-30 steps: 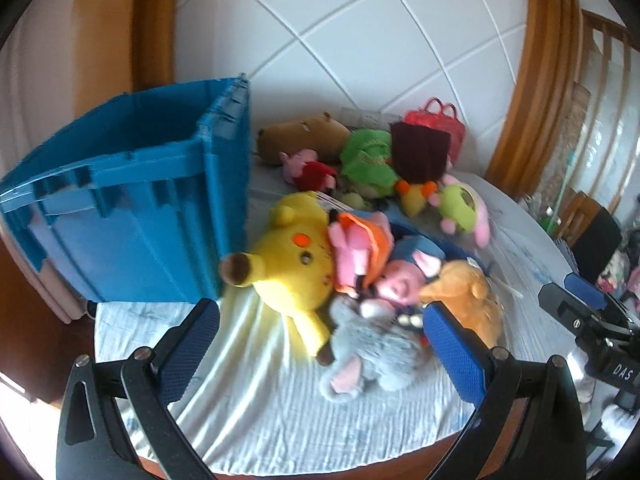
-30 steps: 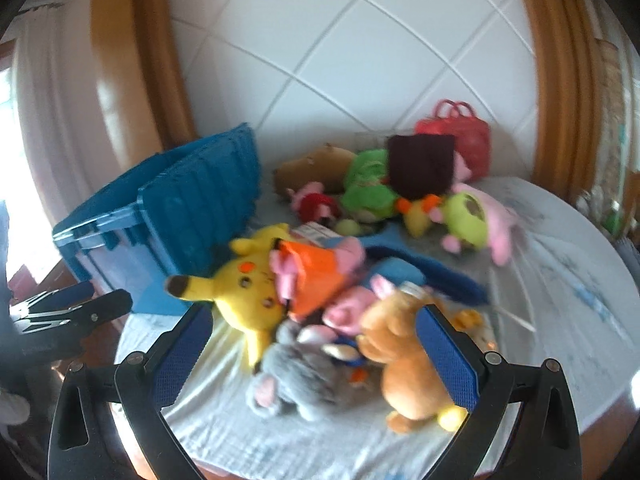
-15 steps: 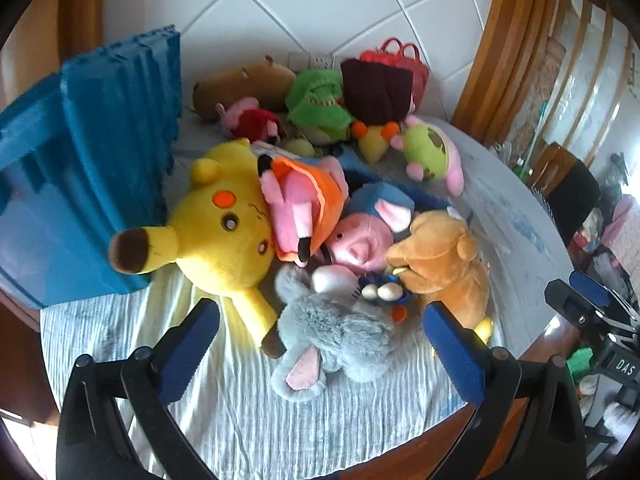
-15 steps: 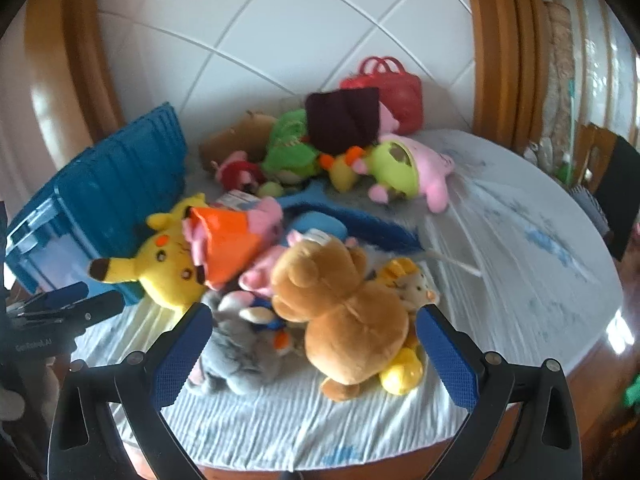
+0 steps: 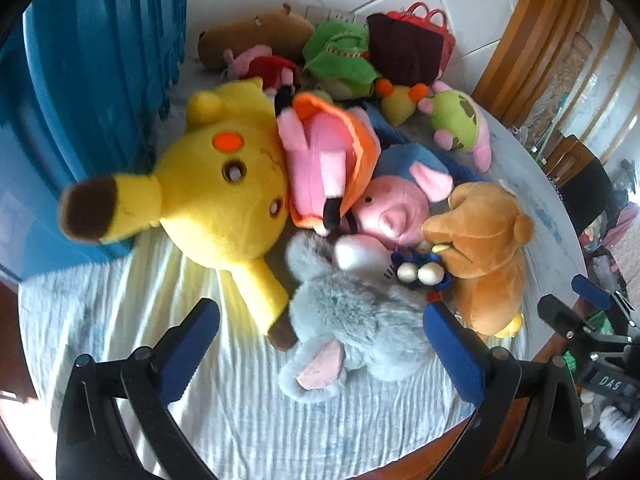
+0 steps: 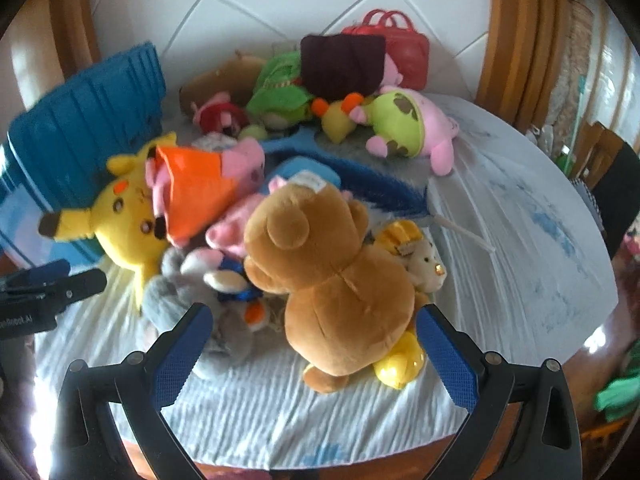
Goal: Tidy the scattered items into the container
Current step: 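Lower both tools onto the grey elephant and brown bear plushes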
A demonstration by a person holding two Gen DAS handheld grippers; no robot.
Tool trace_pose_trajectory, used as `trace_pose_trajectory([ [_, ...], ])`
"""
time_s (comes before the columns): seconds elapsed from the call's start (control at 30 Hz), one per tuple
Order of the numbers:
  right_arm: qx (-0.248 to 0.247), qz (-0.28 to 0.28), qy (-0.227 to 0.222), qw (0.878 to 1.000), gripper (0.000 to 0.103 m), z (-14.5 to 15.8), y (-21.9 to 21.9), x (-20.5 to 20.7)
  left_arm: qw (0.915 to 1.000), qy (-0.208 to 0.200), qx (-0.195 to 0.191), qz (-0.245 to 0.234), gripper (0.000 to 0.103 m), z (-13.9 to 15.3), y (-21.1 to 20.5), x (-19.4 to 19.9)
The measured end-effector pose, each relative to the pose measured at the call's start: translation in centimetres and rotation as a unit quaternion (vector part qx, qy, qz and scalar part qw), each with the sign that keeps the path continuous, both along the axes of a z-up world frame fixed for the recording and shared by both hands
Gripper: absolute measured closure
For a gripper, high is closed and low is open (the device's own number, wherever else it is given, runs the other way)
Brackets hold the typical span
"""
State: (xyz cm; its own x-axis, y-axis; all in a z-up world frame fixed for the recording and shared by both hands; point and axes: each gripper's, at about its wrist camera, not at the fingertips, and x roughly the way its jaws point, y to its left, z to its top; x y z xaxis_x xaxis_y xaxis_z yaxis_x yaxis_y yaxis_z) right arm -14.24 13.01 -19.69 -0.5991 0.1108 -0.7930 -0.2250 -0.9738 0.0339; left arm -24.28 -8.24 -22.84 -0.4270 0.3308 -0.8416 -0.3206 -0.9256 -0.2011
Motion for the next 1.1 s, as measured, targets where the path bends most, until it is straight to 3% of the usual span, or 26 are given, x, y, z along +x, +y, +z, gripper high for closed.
trace_pose_trajectory([
  [0.27, 0.011, 0.066, -0.034, 0.997, 0.0, -2.5, 2.4, -2.8, 0.9962, -0.038, 0.001, 0.079, 0.0, -3.0, 2.1, 0.2],
  [0.47, 0.008, 0.174, -0.045, 0.984, 0.0, -4.2, 4.4, -5.4, 0.9817, -0.055, -0.007, 0.182, 0.0, -4.7, 4.0, 1.1],
  [0.7, -0.006, 0.233, -0.054, 0.971, 0.0, -5.5, 5.4, -6.9, 0.9561, -0.081, -0.005, 0.281, 0.0, -6.6, 4.2, 1.0],
  [0.9, -0.009, 0.237, -0.056, 0.97, 0.0, -6.6, 5.8, -8.3, 0.9488, -0.116, -0.011, 0.294, 0.002, -9.2, 5.5, 0.2],
  [1.1, -0.016, 0.244, -0.064, 0.968, 0.0, -8.2, 5.6, -9.6, 0.9514, -0.12, -0.033, 0.282, 0.017, -10.5, 7.0, -0.1],
])
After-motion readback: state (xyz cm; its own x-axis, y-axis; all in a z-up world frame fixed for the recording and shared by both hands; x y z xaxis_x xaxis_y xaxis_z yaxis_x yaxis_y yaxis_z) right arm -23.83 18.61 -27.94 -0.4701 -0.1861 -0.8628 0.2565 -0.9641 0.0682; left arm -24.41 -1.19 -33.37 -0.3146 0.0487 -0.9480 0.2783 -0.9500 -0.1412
